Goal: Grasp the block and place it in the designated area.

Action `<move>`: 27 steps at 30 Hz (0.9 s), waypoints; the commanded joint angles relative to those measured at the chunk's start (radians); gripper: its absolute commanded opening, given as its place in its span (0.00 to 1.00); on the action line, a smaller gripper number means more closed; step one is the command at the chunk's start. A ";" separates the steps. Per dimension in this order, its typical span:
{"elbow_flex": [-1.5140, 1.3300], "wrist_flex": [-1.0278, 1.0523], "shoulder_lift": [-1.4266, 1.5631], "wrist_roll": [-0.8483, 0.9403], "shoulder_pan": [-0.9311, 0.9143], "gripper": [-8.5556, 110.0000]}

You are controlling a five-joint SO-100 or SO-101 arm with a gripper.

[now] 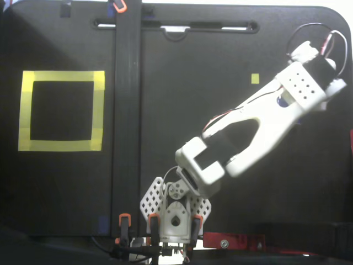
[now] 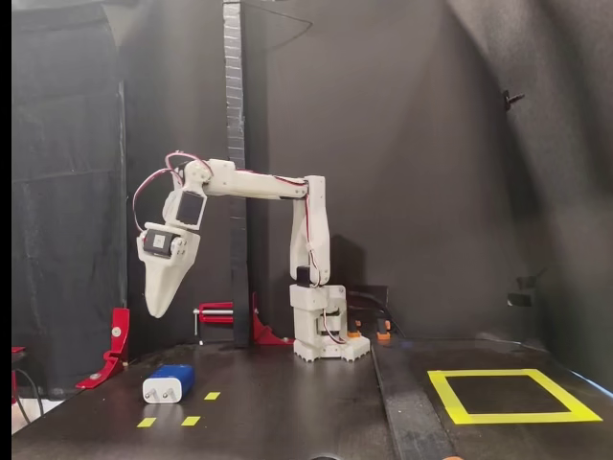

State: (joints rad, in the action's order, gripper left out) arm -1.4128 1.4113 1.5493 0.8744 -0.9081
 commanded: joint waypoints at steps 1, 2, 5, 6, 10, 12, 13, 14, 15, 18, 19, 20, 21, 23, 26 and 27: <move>0.100 0.044 -0.035 0.023 -0.012 0.07; 0.114 0.051 -0.048 0.026 -0.017 0.07; 0.120 0.038 -0.061 0.032 -0.020 0.07; 0.120 0.032 -0.063 0.032 -0.021 0.07; 0.120 0.025 -0.071 0.029 -0.021 0.07; 0.120 0.023 -0.072 0.026 -0.025 0.07; 0.120 0.025 -0.072 0.023 -0.028 0.07; 0.120 0.028 -0.072 0.023 -0.032 0.07; 0.120 0.031 -0.072 0.023 -0.037 0.07; 0.118 0.037 -0.072 0.023 -0.046 0.07; 0.118 0.037 -0.072 0.023 -0.048 0.07; 0.118 0.037 -0.072 0.028 -0.049 0.07; 0.118 0.034 -0.072 0.031 -0.052 0.07; 0.118 0.029 -0.072 0.071 -0.054 0.07; 0.118 0.031 -0.072 0.213 -0.052 0.07; 0.118 0.035 -0.072 0.284 -0.052 0.07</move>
State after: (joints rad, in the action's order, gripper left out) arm -1.3330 1.4450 1.4726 1.0692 -0.9572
